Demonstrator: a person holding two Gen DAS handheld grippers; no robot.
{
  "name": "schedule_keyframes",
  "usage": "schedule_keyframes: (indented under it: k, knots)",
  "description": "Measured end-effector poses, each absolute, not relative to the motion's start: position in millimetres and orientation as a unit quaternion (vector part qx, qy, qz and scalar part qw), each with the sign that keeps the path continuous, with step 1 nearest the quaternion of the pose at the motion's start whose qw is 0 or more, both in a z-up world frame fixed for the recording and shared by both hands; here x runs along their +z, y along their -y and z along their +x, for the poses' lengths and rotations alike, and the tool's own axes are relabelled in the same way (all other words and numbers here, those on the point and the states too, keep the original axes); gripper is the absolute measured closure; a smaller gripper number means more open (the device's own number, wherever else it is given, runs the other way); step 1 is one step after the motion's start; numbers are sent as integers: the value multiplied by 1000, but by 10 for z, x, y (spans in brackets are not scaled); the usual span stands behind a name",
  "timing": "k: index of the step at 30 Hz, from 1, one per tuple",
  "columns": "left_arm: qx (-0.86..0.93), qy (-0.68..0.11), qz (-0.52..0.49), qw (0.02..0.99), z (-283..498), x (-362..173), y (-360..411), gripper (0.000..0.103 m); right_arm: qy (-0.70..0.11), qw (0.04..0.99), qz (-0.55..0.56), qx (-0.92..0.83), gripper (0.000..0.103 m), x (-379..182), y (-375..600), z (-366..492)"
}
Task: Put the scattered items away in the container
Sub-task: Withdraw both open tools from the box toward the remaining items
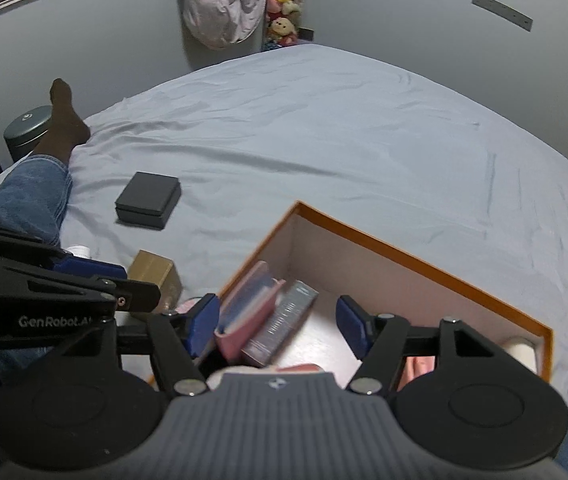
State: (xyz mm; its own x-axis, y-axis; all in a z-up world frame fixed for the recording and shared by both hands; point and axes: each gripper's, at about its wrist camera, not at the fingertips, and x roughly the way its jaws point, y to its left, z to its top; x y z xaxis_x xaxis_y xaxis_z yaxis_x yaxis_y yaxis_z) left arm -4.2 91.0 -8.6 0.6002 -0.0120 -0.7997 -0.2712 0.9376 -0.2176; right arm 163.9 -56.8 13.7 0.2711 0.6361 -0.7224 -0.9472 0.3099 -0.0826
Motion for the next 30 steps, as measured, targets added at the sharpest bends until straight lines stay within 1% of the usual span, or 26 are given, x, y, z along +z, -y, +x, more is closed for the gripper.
schedule_keyframes:
  k: [17, 30]
  knots:
    - [118, -465, -184, 858, -91, -214, -1329, 69, -281, 716, -307, 560, 34, 36, 186, 1388]
    - [132, -489, -210, 836, -127, -312, -1641, 69, -286, 687, -329, 581, 34, -70, 25, 1299]
